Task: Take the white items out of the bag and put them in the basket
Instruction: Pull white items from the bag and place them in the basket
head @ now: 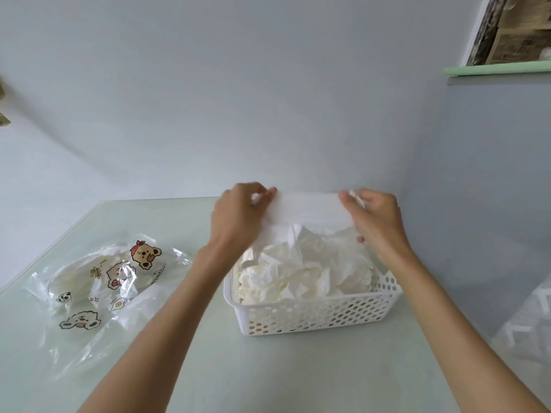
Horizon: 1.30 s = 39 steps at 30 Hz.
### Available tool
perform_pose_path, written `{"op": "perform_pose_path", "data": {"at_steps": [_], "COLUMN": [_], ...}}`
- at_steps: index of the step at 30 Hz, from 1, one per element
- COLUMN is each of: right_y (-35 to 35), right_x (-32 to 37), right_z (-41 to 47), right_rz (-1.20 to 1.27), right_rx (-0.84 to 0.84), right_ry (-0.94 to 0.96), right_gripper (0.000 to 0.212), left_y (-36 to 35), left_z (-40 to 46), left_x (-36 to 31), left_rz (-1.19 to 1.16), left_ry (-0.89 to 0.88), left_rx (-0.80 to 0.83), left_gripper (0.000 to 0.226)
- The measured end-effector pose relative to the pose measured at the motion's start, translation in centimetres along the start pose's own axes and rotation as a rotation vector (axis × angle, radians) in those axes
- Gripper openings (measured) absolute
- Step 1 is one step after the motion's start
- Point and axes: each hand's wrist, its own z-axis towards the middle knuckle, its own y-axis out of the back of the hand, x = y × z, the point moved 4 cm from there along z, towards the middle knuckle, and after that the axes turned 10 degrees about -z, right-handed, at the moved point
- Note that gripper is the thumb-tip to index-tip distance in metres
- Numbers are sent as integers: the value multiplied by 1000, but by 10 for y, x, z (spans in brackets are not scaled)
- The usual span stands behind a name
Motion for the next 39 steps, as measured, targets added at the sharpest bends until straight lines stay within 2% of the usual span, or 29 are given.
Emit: {"op": "perform_pose_path", "data": {"at_steps": [1,3,6,8,10,12,14,15,17,19,20,22,25,27,30,33,36,39], "right_y": [-2,-8,-19,-21,-24,-26,-23,-19,-11,-10,-16,-39,-60,-56,-57,-64,-70,-63], "right_x": [-18,-51,-69,-64,-58,-54,-51,-50,-40,-18,-9,-9,-48,-61,-67,-77,-80,-66], "right_z": [1,2,1,1,1,-2,-4,-4,-6,-16,-21,-32,-37,-37,-37,-35,-32,-25], "right_rz": [-99,-393,-718,-832,-907,-921,-893,-874,-774,-564,-473,-464,-761,-838,-956,-1010,-1094,-1133], "right_rx": [34,74,80,71,75,91,102,97,17,-115,-89,180,685,870,1053,1186,1229,1194], "right_ry": [-49,-79,31,106,166,197,195,189,239,397,453,421,118,22,4,2,13,-28], "right_gripper": [14,23,29,30,28,29,34,39,44,29,22,25,55,72,98,106,112,125], "left_y": [-17,-48,-72,-74,-67,-48,-25,-18,-20,-36,-45,-61,-74,-74,-73,-77,-82,-78], "left_z": [3,6,7,9,11,13,12,9,0,-11,-16,-26,-45,-51,-54,-53,-50,-43], "left_x": [7,18,24,29,33,28,14,6,-11,-14,-10,6,37,50,60,65,59,37], "left_rz": [110,328,553,566,462,259,87,56,79,203,277,411,570,636,701,711,799,843], "left_ry": [22,10,-60,-72,-60,-47,-78,-131,-283,-386,-395,-330,-126,-20,67,136,151,130], "left_rx": [78,199,242,227,183,41,-121,-135,32,280,378,555,803,878,948,1008,1027,974], "left_gripper": [30,33,36,36,39,38,25,16,9,21,27,40,75,90,100,105,104,107]}}
